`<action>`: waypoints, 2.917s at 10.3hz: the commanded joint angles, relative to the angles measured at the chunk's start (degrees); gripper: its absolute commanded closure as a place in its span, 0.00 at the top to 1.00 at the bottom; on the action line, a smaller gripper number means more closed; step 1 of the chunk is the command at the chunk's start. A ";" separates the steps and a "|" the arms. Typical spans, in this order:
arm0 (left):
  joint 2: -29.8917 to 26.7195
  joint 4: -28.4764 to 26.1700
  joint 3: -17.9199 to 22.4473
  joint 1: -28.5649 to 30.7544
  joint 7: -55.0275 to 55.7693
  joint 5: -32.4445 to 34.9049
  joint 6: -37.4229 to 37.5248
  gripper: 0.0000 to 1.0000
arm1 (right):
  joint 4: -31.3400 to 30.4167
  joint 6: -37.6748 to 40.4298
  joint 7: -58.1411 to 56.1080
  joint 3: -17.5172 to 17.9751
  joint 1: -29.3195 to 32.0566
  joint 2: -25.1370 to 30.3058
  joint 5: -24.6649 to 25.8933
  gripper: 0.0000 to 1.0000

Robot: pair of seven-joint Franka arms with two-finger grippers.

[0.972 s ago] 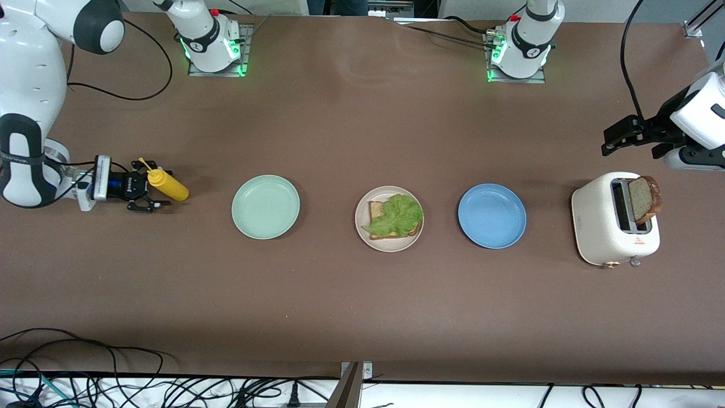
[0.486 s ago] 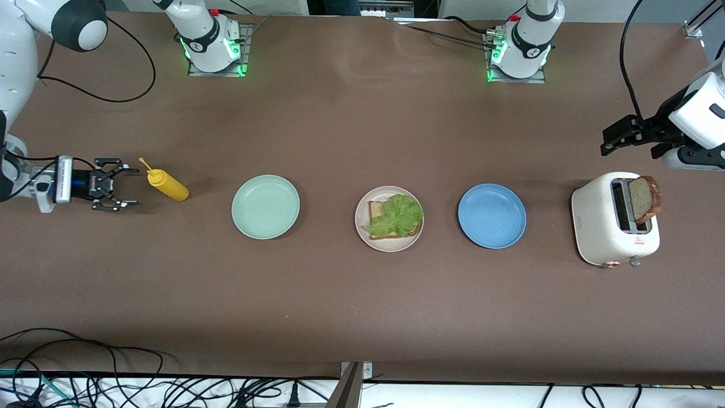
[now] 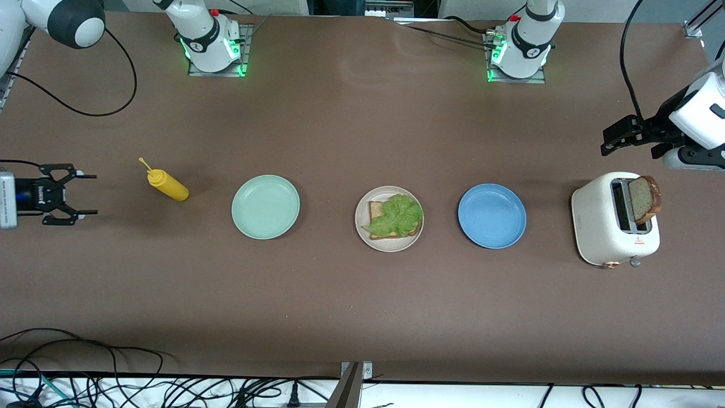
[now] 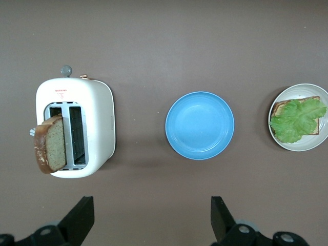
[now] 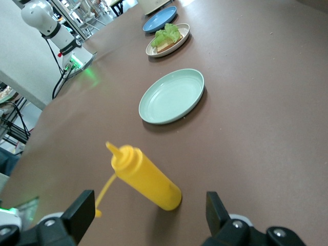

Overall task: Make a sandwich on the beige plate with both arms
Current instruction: 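Withdraw the right gripper from the mustard bottle, then lower the left gripper and grasp the toast slice in the toaster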

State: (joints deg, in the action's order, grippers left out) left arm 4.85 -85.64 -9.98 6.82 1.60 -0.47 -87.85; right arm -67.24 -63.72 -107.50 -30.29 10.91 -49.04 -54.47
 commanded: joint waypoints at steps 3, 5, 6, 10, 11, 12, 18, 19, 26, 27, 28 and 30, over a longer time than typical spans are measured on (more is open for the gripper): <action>-0.28 0.03 -0.04 0.30 -0.81 -1.11 0.14 1.00 | 5.54 4.47 18.86 0.06 -2.65 2.97 1.29 0.96; -0.28 0.03 -0.04 0.30 -0.81 -1.11 0.14 1.00 | 7.46 4.57 27.13 0.15 -4.57 4.64 1.38 0.97; -0.28 0.03 -0.04 0.30 -0.72 -1.11 0.14 1.00 | 8.52 4.57 30.56 0.06 -5.89 4.83 1.47 0.97; -0.28 0.03 0.04 0.39 0.15 -1.11 0.22 1.00 | 11.61 2.99 46.90 0.31 -11.77 9.81 10.03 0.99; -0.28 0.03 0.31 0.39 -0.01 -0.41 0.22 1.00 | 11.52 1.59 50.86 0.58 -14.32 12.45 15.30 0.99; -0.20 0.03 0.48 0.48 -0.02 -0.23 0.83 1.00 | 11.26 1.06 55.16 0.93 -15.82 14.82 21.01 0.99; 4.89 0.30 0.49 7.23 -0.98 5.02 0.22 1.00 | -1.62 -8.49 77.33 21.05 -14.52 29.67 48.56 1.00; 5.42 0.38 0.49 9.07 -1.59 5.22 -0.47 1.00 | -6.45 -12.36 80.40 22.72 -14.60 32.92 50.58 1.00; 12.28 -6.45 0.57 15.06 -9.68 8.28 -11.17 1.00 | -28.47 -37.51 96.07 24.49 -18.99 45.00 54.20 1.00; 12.37 -8.91 0.49 15.67 -9.68 8.38 -13.90 1.00 | -28.47 -37.44 96.08 23.62 -19.96 44.56 54.99 1.00; 12.37 -11.37 0.57 15.94 -9.77 8.64 -16.54 1.00 | -28.56 -36.83 96.08 20.83 -22.05 44.55 55.08 1.00; 12.46 -13.76 0.49 16.12 -10.91 11.54 -20.07 1.00 | -27.51 -36.30 96.25 20.36 -22.17 42.63 54.39 1.00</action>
State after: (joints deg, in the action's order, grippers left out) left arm 18.45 -96.98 -8.91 22.28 -7.59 8.72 -105.60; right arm -94.07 -99.64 -11.99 -8.76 -10.33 -6.48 -0.38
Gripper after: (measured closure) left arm 0.000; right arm 0.000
